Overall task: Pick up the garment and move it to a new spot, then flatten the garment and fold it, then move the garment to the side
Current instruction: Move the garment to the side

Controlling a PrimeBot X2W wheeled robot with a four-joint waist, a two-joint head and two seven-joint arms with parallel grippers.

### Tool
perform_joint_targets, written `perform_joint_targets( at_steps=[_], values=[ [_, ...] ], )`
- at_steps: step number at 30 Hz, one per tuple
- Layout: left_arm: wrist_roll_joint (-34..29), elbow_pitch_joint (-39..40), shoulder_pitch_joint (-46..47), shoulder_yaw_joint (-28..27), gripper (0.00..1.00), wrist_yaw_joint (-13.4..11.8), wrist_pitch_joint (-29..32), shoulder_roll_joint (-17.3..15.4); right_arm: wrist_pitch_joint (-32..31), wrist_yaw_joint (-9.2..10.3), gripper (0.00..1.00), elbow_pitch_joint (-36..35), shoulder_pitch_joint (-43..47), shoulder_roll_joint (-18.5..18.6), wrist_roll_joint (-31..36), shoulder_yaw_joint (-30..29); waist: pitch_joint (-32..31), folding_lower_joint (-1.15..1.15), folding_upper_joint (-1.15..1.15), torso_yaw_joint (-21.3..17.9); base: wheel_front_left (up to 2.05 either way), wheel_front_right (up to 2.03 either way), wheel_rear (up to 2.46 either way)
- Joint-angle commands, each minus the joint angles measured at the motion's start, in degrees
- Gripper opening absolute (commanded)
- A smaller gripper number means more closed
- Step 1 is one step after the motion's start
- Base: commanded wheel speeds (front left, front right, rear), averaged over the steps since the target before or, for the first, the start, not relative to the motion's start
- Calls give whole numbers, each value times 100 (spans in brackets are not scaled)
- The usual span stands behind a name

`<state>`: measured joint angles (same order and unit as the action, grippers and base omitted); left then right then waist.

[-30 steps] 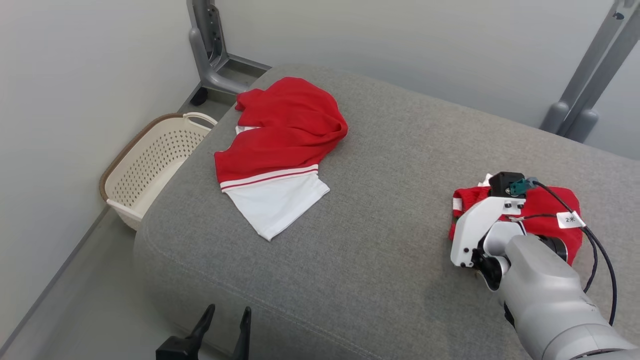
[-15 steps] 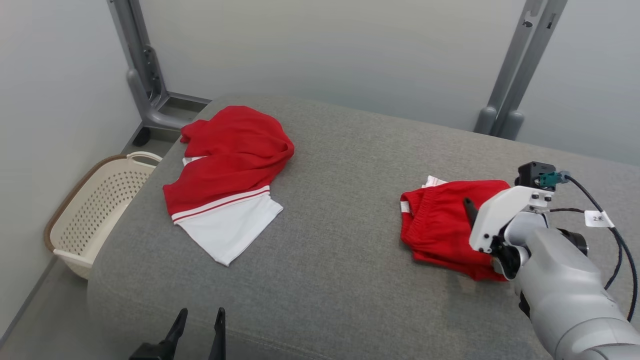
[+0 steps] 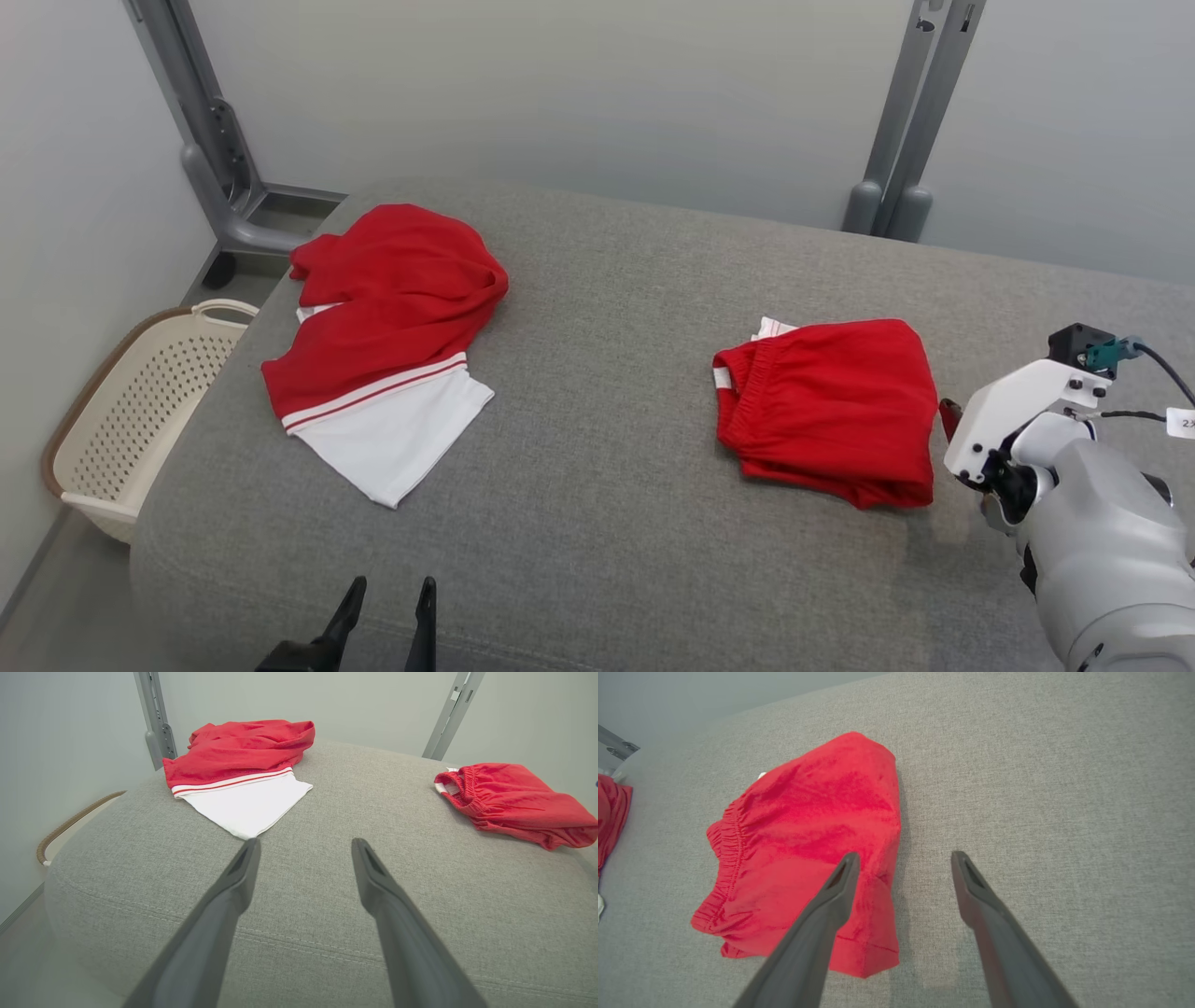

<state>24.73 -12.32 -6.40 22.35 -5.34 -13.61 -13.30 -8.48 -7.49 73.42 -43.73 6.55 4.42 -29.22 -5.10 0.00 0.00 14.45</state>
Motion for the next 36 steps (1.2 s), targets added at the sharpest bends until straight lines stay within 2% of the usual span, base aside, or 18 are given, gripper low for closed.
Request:
perform_joint_targets(
  at_steps=[1, 10, 17, 23, 24, 25, 26, 28, 29, 34, 36],
  values=[
    [-9, -8, 64, 15, 100, 21, 11, -14, -105, 1, 100, -155, 48, -40, 282, -277, 91, 0, 0, 100, 0, 0, 0],
    [-90, 29, 239, 147, 100, 71, 52, -27, -847, 1, 100, -1326, 24, -348, 1845, -2148, 475, 0, 0, 523, 0, 0, 0],
    [-125, 8, 420, 208, 100, 110, -13, 44, -794, 1, 100, -980, -353, -345, 2428, -2889, 855, 0, 0, 802, 0, 0, 0],
    [-127, -56, 522, 245, 100, 140, -55, 100, -906, 1, 100, -961, -315, -355, 3065, -3409, 1019, 0, 0, 923, 0, 0, 0],
    [-126, -69, 535, 247, 100, 146, -66, 107, -906, 1, 86, -933, -321, -356, 3104, -3487, 1029, 0, 0, 935, 0, 0, 0],
    [-127, -80, 547, 251, 100, 151, -74, 117, -930, 1, 47, -901, -336, -357, 3155, -3568, 1038, 0, 0, 942, 0, 0, 0],
    [-127, -80, 547, 251, 100, 151, -74, 117, -930, 1, 47, -901, -336, -357, 3155, -3568, 1038, 0, 0, 942, 0, 0, 0],
    [-119, -111, 560, 241, 100, 160, -79, 123, -890, 1, 5, -869, -376, -357, 3241, -3638, 1057, 0, 0, 940, 0, 0, 0],
    [-113, -129, 571, 228, 100, 162, -90, 122, -863, 1, 0, -852, -398, -360, 3278, -3655, 1068, 0, 0, 929, 0, 0, 0],
    [-121, -150, 636, 198, 100, 134, -111, 126, -717, 2, 0, -798, -508, -349, 3373, -3465, 1078, 0, 0, 765, 0, 0, 0],
    [-135, -136, 631, 207, 100, 139, -122, 136, -722, 5, 0, -816, -518, -343, 3377, -3197, 1075, 0, 0, 581, 0, 0, 0]
  ],
)
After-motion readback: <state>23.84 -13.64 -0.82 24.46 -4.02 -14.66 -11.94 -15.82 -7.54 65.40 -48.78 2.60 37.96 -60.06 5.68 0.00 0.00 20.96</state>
